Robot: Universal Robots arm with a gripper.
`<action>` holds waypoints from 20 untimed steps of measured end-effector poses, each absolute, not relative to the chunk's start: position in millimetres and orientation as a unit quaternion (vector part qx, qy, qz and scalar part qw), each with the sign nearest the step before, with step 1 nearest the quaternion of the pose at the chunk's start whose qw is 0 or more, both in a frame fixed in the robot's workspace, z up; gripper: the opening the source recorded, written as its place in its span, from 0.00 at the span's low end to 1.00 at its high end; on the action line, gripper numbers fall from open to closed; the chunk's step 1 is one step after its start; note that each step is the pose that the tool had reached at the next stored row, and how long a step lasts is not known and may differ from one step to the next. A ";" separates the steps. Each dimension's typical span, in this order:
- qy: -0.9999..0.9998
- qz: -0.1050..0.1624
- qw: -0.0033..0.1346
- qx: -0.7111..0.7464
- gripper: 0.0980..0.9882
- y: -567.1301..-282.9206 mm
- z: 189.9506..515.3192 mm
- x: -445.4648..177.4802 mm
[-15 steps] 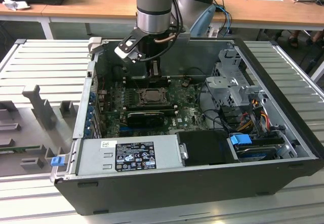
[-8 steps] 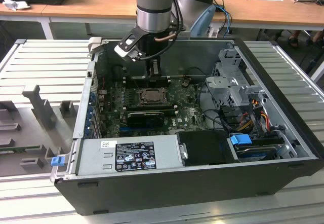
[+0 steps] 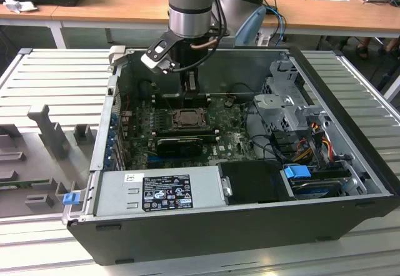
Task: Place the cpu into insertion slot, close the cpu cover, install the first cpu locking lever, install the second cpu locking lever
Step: 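Install the first cpu locking lever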
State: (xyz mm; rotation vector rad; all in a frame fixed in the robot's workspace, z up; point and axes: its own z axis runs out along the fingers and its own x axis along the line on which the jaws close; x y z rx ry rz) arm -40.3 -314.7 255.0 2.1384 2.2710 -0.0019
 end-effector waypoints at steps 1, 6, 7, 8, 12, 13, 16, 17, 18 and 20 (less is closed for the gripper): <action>0.728 -0.001 0.011 0.685 0.01 -314.7 257.0 -40.3; 0.728 -0.001 0.011 0.686 0.01 -314.7 269.2 -40.3; 0.728 -0.001 0.011 0.685 0.01 -314.7 272.1 -40.3; 0.728 -0.001 0.011 0.686 0.01 -314.7 274.9 -40.3; 0.728 -0.001 0.011 0.685 0.01 -314.8 286.9 -40.3; 0.728 -0.001 0.011 0.685 0.01 -314.8 290.0 -40.3; 0.728 -0.001 0.011 0.685 0.01 -314.7 293.5 -40.2; 0.732 -0.001 0.011 0.681 0.01 -314.7 293.5 -40.2; 0.737 -0.001 0.011 0.676 0.01 -314.7 293.6 -40.3; 0.747 0.000 0.011 0.664 0.01 -314.7 293.5 -40.2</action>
